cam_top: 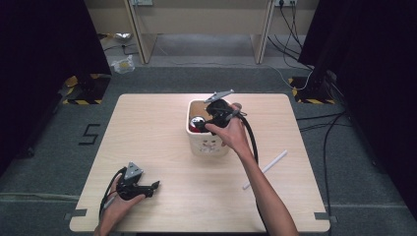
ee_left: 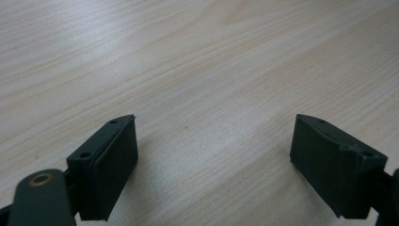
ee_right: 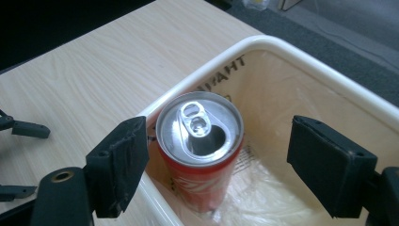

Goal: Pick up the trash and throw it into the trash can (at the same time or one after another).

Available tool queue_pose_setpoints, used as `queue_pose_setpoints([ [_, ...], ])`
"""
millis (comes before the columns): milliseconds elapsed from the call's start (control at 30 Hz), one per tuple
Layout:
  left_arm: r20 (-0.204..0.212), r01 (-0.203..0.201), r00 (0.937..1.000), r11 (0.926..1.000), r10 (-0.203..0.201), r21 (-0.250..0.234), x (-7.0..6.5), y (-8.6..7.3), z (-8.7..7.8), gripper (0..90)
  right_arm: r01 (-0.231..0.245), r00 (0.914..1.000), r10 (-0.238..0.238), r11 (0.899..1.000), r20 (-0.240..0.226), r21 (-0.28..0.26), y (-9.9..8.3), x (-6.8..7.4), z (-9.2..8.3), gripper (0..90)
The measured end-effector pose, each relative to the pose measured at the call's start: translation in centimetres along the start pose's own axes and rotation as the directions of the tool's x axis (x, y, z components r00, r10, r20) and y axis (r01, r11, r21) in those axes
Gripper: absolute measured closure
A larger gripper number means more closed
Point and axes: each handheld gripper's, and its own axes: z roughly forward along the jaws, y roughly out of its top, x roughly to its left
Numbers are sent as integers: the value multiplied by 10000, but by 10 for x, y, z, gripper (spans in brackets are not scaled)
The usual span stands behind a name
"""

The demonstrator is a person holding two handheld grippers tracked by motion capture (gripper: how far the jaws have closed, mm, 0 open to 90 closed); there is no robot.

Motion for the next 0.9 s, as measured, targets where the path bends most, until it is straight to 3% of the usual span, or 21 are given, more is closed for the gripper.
queue_pose_setpoints([
  [400,0,-18,10000,10000,18,16,0,0,0,147,-70,9980,129,9954,619,-954,-14,-13,-44,202],
  [533,-2,-19,10000,10000,19,11,0,0,0,147,-195,9970,295,9905,718,-1359,-29,-17,-63,202],
  [833,-6,6,10000,10000,-6,1,0,0,0,147,-451,9920,635,9856,1093,-1627,-58,-29,-91,216],
  [900,-8,16,10000,10000,-16,-7,0,0,0,147,-530,9879,760,9846,1350,-1665,-70,-34,-100,217],
])
